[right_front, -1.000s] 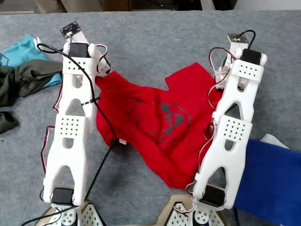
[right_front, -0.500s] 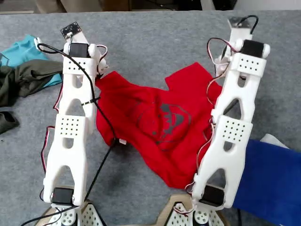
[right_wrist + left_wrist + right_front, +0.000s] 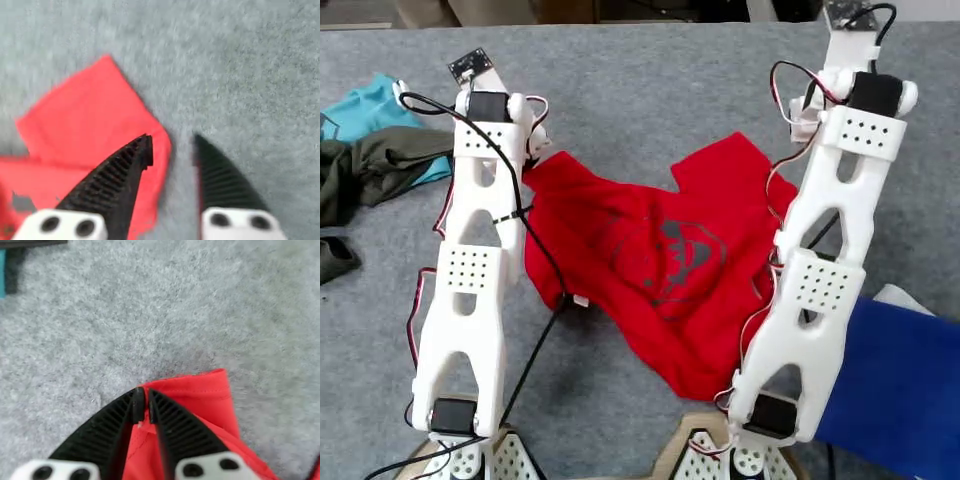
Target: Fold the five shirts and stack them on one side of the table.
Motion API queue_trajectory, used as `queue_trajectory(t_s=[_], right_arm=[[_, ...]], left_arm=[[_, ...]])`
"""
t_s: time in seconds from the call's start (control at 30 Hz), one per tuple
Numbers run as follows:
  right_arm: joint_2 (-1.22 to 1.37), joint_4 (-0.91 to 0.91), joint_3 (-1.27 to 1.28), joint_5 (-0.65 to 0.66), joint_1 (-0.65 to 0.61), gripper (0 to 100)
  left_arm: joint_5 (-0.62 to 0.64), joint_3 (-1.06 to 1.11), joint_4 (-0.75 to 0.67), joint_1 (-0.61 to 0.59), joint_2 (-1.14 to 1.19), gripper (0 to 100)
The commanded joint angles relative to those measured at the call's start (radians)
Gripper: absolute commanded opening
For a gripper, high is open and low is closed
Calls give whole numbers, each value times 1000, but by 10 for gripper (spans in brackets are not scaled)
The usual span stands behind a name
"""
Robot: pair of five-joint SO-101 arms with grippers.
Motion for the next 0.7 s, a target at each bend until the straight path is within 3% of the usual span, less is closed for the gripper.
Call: queue_trajectory(t_s=[0.0,0.23,0.53,0.67], right_arm=[[22,-117,21,-103,-39,273],[242,-354,79,-169,-194,263],[321,-394,105,-204,-196,253],[354,-443,87,-209,-185,80]], left_arm=[[6,-5,12,14,-122,19],[3,74,12,-2,-203,19],[-2,120,12,-32,-232,19],[-8,117,11,-51,-231,20]])
